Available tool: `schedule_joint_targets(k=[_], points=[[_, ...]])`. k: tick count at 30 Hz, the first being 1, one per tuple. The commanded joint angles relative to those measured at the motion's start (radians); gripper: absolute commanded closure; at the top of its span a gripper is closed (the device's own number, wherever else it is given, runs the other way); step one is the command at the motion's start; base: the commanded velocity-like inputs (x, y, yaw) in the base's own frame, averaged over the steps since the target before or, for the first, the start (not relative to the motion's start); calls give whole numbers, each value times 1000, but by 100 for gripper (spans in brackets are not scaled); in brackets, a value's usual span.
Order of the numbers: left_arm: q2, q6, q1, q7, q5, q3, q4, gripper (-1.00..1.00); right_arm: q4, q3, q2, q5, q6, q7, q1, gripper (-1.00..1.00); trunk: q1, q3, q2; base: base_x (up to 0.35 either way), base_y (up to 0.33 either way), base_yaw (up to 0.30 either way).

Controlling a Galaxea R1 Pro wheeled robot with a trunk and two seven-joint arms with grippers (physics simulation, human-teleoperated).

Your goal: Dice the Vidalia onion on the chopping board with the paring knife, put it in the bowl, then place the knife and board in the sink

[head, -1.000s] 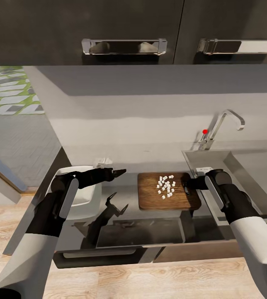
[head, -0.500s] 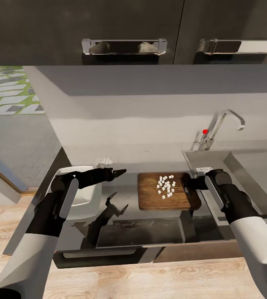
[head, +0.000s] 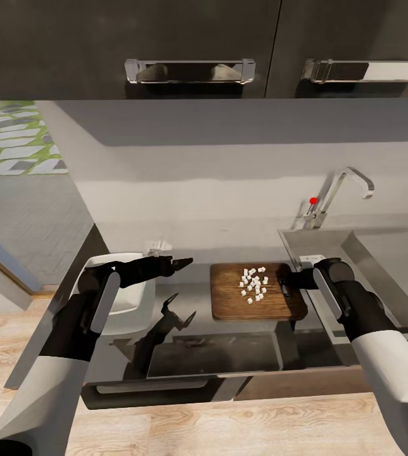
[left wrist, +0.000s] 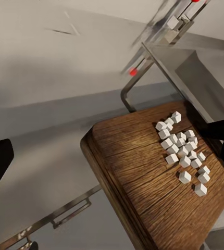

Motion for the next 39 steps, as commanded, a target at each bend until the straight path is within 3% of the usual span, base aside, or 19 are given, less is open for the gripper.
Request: schedule_joint_targets(k=[1,39], points=[[0,6,-1,0,3,0,-1,-100,0,3,-1,16,6,4,-1,100,1,-2,-2,0,0,0],[0,6,-1,0,3,0,-1,-100,0,3,-1,16,7,4,-1,100,1,53,-2,0,0,0]])
